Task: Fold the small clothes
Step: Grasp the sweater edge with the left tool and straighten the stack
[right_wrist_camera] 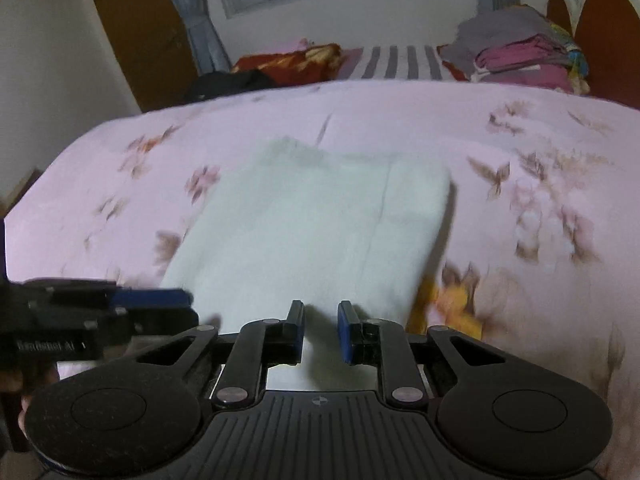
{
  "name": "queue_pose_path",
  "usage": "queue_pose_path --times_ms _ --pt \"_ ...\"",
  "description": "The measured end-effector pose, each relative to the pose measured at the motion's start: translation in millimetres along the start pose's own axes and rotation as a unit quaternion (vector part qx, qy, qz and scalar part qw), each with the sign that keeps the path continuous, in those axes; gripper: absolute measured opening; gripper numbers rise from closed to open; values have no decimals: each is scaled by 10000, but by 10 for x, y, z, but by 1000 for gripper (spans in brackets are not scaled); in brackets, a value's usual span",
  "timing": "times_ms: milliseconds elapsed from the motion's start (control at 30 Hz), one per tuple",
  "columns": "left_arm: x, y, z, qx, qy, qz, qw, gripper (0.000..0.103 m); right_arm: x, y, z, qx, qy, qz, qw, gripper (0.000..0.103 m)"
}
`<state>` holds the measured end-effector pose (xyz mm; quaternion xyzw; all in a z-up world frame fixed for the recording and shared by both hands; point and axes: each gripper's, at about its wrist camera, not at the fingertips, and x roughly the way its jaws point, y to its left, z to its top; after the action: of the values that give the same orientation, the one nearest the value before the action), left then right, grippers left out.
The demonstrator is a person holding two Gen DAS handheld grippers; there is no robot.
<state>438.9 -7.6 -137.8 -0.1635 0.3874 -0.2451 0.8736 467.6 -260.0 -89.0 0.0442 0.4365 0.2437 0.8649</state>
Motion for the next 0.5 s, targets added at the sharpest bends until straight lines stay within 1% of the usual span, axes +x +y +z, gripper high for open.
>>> queue_pose_path --times_ms 67,200,267,333,500 --pt "-39 -8 -110 -60 85 8 9999 26 3 -35 -152 176 162 -24 9997 19" --pt "-137 -38 -283 -116 131 -13 9998 26 -159 -24 -340 385 166 -18 9991 19" --pt "-201 -66 -352 -51 142 -76 9999 29 -235 27 -422 388 206 -1 9990 19" --pt "-244 -93 -418 57 177 -36 9998 29 -278 80 -516 324 275 -56 9991 19" --pt "-301 -122 -512 107 239 -44 9996 29 -397 145 -713 342 332 -188 9987 19"
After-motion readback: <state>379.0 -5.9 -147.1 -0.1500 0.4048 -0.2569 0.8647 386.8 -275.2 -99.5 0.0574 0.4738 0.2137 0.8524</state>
